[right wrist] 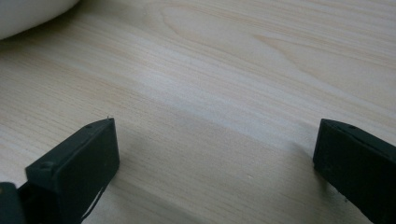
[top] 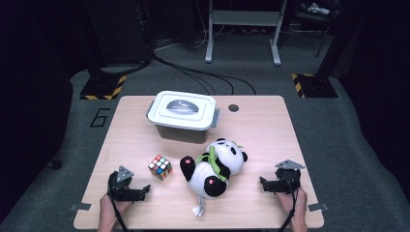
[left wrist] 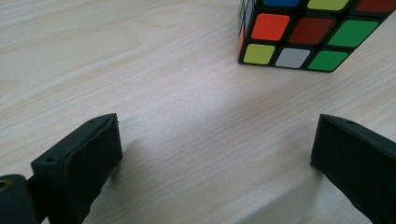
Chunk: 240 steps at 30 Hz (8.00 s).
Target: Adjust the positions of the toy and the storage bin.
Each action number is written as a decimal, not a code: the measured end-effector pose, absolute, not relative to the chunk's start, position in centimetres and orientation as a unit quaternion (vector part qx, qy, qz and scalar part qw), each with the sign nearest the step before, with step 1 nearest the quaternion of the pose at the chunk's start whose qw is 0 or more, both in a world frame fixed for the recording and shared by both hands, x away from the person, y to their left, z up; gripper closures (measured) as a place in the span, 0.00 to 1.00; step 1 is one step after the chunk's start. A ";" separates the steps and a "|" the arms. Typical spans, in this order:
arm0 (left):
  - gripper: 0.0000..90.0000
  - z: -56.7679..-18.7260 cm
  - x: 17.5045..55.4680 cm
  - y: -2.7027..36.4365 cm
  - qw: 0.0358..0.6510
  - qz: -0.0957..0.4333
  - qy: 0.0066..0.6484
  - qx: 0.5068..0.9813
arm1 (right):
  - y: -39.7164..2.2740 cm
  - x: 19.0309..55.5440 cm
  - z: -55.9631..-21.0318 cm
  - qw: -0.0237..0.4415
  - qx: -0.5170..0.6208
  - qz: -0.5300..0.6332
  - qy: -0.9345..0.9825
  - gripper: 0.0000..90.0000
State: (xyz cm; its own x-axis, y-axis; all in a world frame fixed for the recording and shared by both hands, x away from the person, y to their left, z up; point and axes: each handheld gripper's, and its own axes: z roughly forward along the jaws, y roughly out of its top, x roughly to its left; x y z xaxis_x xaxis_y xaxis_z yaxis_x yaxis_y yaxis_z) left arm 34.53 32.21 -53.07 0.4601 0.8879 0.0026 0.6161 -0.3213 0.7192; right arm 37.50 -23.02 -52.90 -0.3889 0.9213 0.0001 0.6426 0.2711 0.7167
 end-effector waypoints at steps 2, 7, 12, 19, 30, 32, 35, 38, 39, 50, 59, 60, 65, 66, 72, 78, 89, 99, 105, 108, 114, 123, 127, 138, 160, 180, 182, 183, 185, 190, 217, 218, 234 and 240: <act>0.01 -53.1 34.6 32.2 0.332 0.203 0.479 0.787 | -23.0 37.5 -52.9 0.215 0.509 0.324 0.768 0.00; 0.00 -53.1 34.6 32.2 0.333 0.200 0.477 0.788 | -23.0 37.5 -52.9 0.215 0.510 0.325 0.767 0.00; 0.00 -52.9 34.6 32.1 0.336 0.205 0.471 0.789 | -23.0 37.5 -52.9 0.215 0.510 0.325 0.767 0.00; 0.00 -51.6 34.6 31.8 0.348 0.206 0.463 0.789 | -23.0 37.5 -52.9 0.215 0.510 0.325 0.767 0.00; 0.00 -50.3 34.7 30.9 0.358 0.200 0.443 0.797 | -23.0 37.5 -52.9 0.215 0.510 0.325 0.767 0.00; 0.00 -50.2 34.6 30.8 0.364 0.206 0.445 0.792 | -23.0 37.5 -52.9 0.215 0.510 0.325 0.767 0.00; 0.00 -49.5 34.8 30.7 0.370 0.204 0.437 0.794 | -23.0 37.5 -52.9 0.216 0.508 0.323 0.769 0.00; 0.00 -48.9 35.0 30.5 0.379 0.198 0.433 0.793 | -23.0 37.5 -52.9 0.216 0.508 0.323 0.769 0.00; 0.00 -48.8 35.1 30.3 0.384 0.202 0.432 0.791 | -23.0 37.5 -52.9 0.216 0.508 0.323 0.769 0.00; 0.00 -48.7 36.5 28.3 0.396 0.192 0.429 0.789 | -23.0 37.5 -52.9 0.216 0.507 0.324 0.769 0.00; 0.00 -48.8 38.2 27.0 0.389 0.197 0.442 0.784 | -23.0 37.5 -52.9 0.216 0.508 0.324 0.769 0.00; 0.00 -48.8 38.2 27.0 0.389 0.197 0.442 0.784 | -23.0 37.5 -52.9 0.216 0.508 0.324 0.769 0.00; 0.04 -49.3 38.9 26.7 0.373 0.200 0.454 0.784 | -23.0 37.5 -52.9 0.215 0.510 0.325 0.767 0.00; 0.05 -49.3 38.9 26.7 0.373 0.200 0.454 0.784 | -23.0 37.5 -52.9 0.215 0.510 0.325 0.767 0.00; 0.10 -49.7 39.1 26.7 0.373 0.201 0.460 0.780 | -23.1 37.5 -52.9 0.216 0.507 0.323 0.769 0.00; 0.15 -50.1 39.4 26.5 0.374 0.194 0.457 0.784 | -23.0 37.5 -52.9 0.215 0.508 0.325 0.768 0.00; 0.36 -50.5 39.2 26.2 0.380 0.184 0.454 0.785 | -23.0 37.5 -52.9 0.215 0.511 0.326 0.766 0.01; 0.38 -50.4 38.9 26.1 0.375 0.200 0.449 0.786 | -23.0 37.5 -52.9 0.215 0.511 0.327 0.766 0.01; 0.38 -49.8 38.5 26.5 0.380 0.206 0.451 0.781 | -23.0 37.5 -52.9 0.215 0.511 0.327 0.766 0.01; 0.38 -49.5 38.3 26.7 0.378 0.211 0.453 0.779 | -23.0 37.5 -52.9 0.215 0.511 0.327 0.766 0.01; 0.38 -49.1 38.3 27.6 0.378 0.218 0.468 0.768 | -23.0 37.5 -52.9 0.215 0.511 0.327 0.766 0.01; 0.38 -48.4 38.4 29.2 0.377 0.231 0.483 0.756 | -23.0 37.5 -52.9 0.215 0.510 0.326 0.766 0.01; 0.38 -48.1 38.5 30.0 0.373 0.240 0.494 0.747 | -23.0 37.5 -52.9 0.215 0.511 0.327 0.766 0.01; 0.38 -47.2 39.3 32.3 0.369 0.255 0.522 0.726 | -23.1 37.5 -52.9 0.216 0.508 0.325 0.768 0.01; 0.38 -47.0 44.2 37.2 0.339 0.280 0.577 0.688 | -23.1 37.5 -52.9 0.216 0.508 0.325 0.768 0.01; 0.38 -50.1 48.0 38.4 0.309 0.265 0.617 0.673 | -23.1 37.5 -52.9 0.216 0.508 0.325 0.768 0.01; 0.38 -50.2 47.9 38.3 0.310 0.273 0.616 0.671 | -23.1 37.5 -52.9 0.216 0.508 0.325 0.768 0.01; 0.38 -50.1 47.9 38.2 0.307 0.271 0.617 0.672 | -23.1 37.5 -52.9 0.216 0.508 0.325 0.768 0.01; 0.37 -50.1 47.9 38.2 0.306 0.272 0.617 0.672 | -23.1 37.5 -52.9 0.216 0.508 0.325 0.768 0.01; 0.21 -49.6 47.4 38.4 0.303 0.277 0.627 0.662 | -23.0 37.5 -52.9 0.215 0.510 0.326 0.766 0.01; 0.09 -44.2 40.9 32.8 0.361 0.256 0.553 0.706 | -23.1 37.5 -52.9 0.216 0.508 0.325 0.768 0.01; 0.09 -44.2 40.8 32.6 0.362 0.252 0.551 0.709 | -23.1 37.5 -52.9 0.216 0.508 0.325 0.768 0.01; 0.02 -43.9 39.0 28.2 0.371 0.205 0.509 0.749 | -23.0 37.5 -52.9 0.216 0.511 0.327 0.765 0.01; 0.01 -43.8 38.1 26.5 0.382 0.189 0.493 0.759 | -23.0 37.5 -52.9 0.216 0.511 0.327 0.765 0.01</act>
